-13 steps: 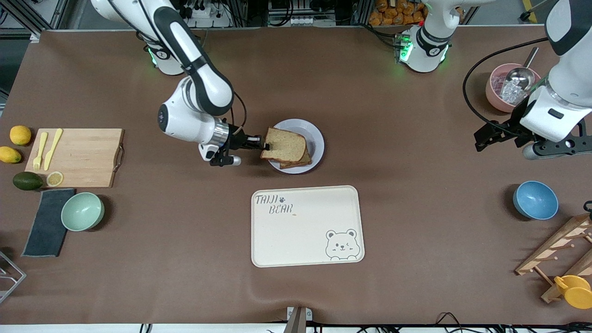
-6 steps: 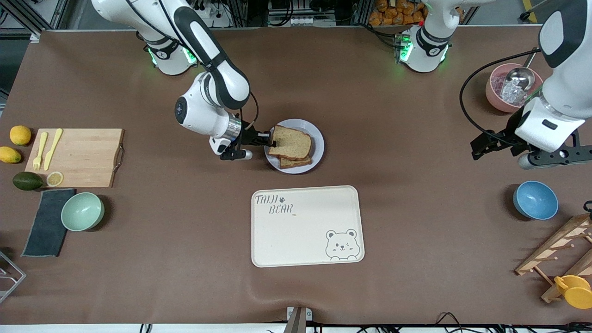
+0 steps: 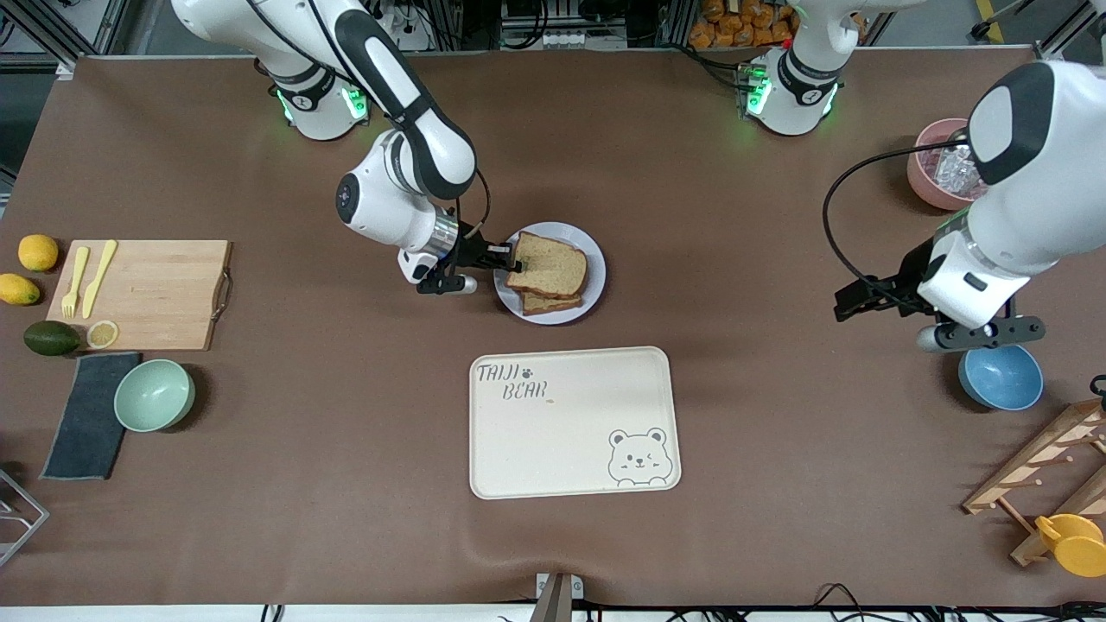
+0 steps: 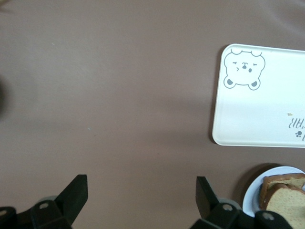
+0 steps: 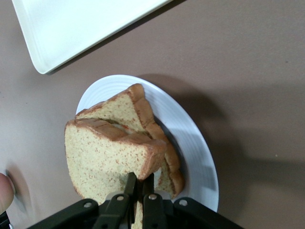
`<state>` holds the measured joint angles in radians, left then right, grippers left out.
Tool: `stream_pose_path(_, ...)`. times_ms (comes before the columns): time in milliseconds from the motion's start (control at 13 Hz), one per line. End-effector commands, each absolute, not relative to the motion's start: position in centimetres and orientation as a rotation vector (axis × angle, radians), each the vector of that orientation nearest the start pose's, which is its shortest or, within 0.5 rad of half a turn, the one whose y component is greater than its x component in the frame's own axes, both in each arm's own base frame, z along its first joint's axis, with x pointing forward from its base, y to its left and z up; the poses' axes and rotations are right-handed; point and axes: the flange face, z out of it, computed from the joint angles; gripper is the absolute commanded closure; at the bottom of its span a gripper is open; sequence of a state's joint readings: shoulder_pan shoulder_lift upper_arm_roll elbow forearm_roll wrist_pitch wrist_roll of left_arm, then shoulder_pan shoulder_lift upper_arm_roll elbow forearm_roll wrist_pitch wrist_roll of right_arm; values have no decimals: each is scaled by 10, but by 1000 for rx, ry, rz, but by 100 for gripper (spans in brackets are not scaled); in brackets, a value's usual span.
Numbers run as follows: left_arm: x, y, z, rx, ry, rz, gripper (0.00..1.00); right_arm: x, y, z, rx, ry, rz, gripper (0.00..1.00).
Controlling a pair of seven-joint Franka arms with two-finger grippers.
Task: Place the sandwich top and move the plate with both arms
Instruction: 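Lay the bread on the egg toast while the left gripper approaches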
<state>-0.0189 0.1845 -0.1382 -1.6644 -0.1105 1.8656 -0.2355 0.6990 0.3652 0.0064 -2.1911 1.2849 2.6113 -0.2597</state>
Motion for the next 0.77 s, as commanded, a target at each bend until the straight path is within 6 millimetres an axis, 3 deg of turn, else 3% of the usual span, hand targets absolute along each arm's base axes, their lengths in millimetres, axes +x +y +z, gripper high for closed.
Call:
stream_pose_path(0, 619, -106, 488, -3320, -190, 44, 0, 433, 344, 214, -2473, 252, 123, 94)
stream_pose_path(154, 624, -112, 468, -3394, -252, 111, 0, 433, 346, 211, -2456, 292, 125, 88)
stream_pose_path(231, 627, -116, 459, -3443, -295, 156, 0, 433, 351, 214, -2445, 303, 121, 79)
stream_pose_path(309, 628, -120, 454, -3495, -341, 199, 0, 431, 355, 215, -2441, 324, 133, 60)
stream_pose_path(463, 628, -130, 445, -3560, -400, 273, 0, 434, 354, 216, -2434, 351, 136, 51)
stream_pose_path(694, 622, -159, 426, -3628, -428, 417, 0, 438, 350, 216, -2432, 360, 131, 47)
